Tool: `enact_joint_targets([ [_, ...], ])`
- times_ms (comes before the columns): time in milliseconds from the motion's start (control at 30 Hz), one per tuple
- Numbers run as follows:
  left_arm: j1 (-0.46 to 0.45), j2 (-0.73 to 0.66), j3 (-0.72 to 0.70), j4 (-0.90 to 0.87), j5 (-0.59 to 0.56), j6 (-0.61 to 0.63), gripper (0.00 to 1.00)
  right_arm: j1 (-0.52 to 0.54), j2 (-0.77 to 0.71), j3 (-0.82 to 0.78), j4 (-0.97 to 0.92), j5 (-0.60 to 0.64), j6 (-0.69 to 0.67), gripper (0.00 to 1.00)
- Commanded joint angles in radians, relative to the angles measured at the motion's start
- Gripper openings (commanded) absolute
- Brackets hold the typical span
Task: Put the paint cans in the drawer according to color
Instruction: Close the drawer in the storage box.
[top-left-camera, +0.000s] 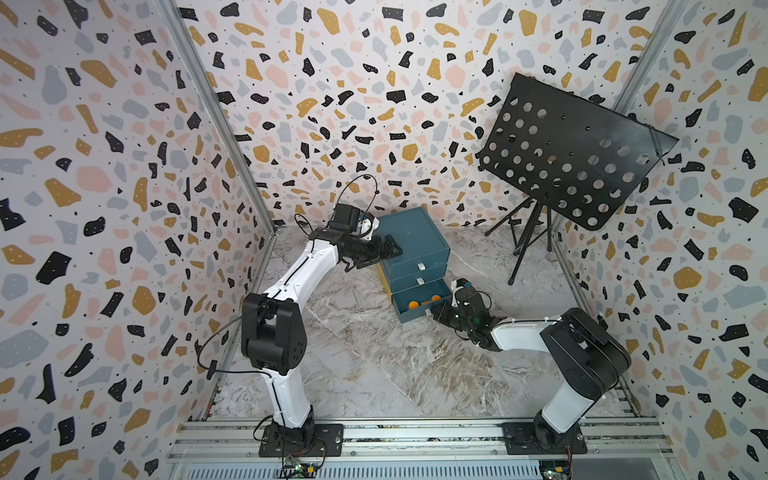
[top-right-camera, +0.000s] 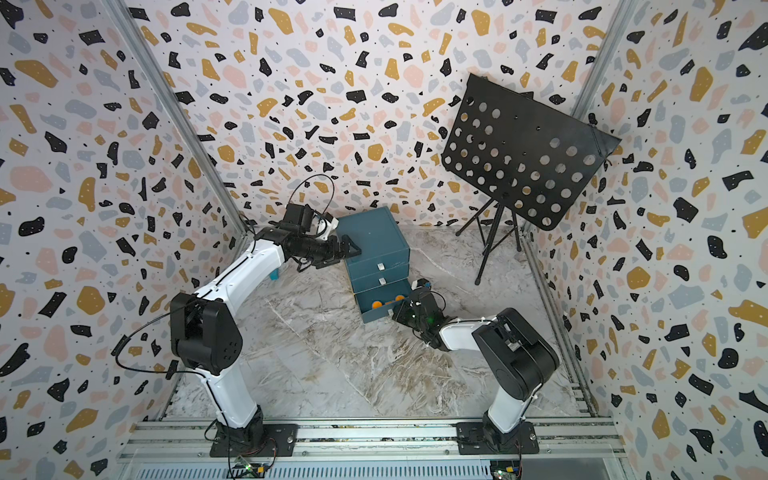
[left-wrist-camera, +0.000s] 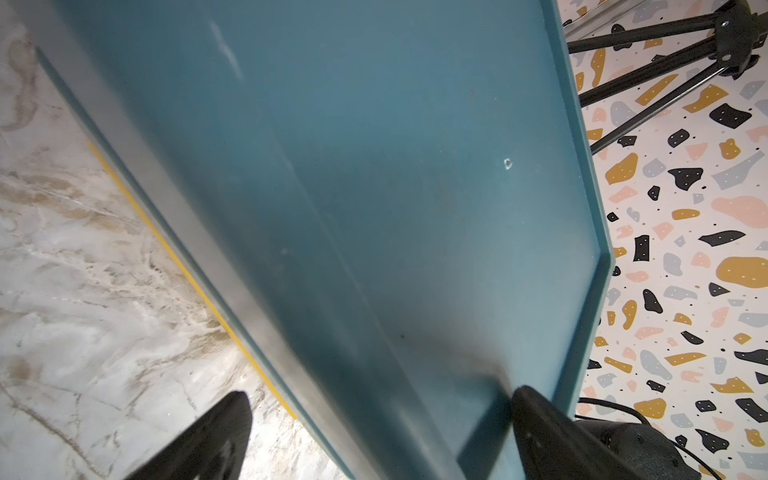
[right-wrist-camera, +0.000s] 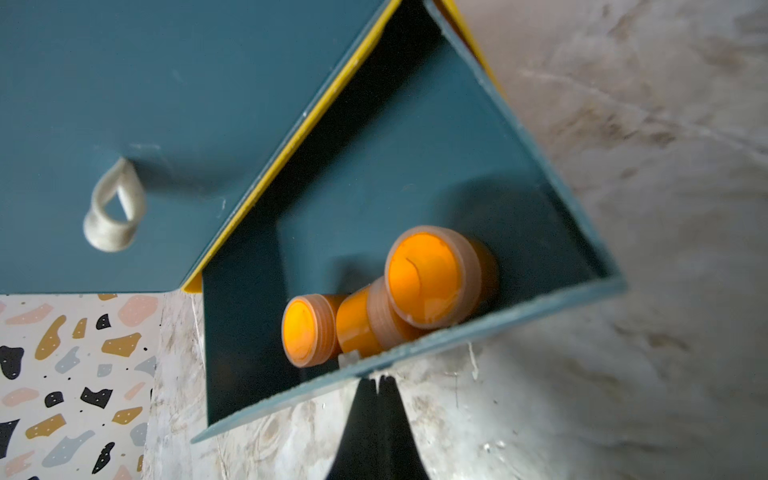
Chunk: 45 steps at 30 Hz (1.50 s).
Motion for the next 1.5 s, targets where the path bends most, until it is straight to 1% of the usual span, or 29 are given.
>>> enact_joint_targets([
  [0, -0.010, 0.051, -0.011, -0.084, -0.061, 0.015, 1.00, 0.002, 0.028, 0.058, 0.109, 0.003, 0.042, 0.00],
  [367, -0.013, 0.050, -0.011, -0.084, -0.057, 0.013, 1.00, 0.002, 0.147, 0.121, 0.211, 0.007, 0.125, 0.00],
  [633, -0.017, 0.048, -0.013, -0.084, -0.058, 0.012, 1.00, 0.002, 0.197, 0.156, 0.255, 0.030, 0.183, 0.00],
  [833, -0.018, 0.048, -0.011, -0.084, -0.058, 0.013, 1.00, 0.002, 0.211, 0.200, 0.214, 0.044, 0.185, 0.00],
  [1100, -0.019, 0.045, -0.010, -0.084, -0.058, 0.015, 1.00, 0.002, 0.230, 0.221, 0.251, 0.034, 0.210, 0.00],
  [1233, -0.019, 0.043, -0.012, -0.080, -0.055, 0.018, 1.00, 0.002, 0.208, 0.204, 0.285, 0.028, 0.206, 0.00],
  [1333, -0.019, 0.041, -0.012, -0.080, -0.055, 0.021, 1.00, 0.002, 0.158, 0.179, 0.284, 0.036, 0.177, 0.00],
  [1400, -0.018, 0.042, -0.014, -0.077, -0.056, 0.024, 1.00, 0.002, 0.109, 0.153, 0.267, 0.050, 0.150, 0.11],
  [1467, -0.019, 0.039, -0.018, -0.072, -0.055, 0.029, 1.00, 0.002, 0.041, 0.125, 0.224, 0.070, 0.114, 0.26],
])
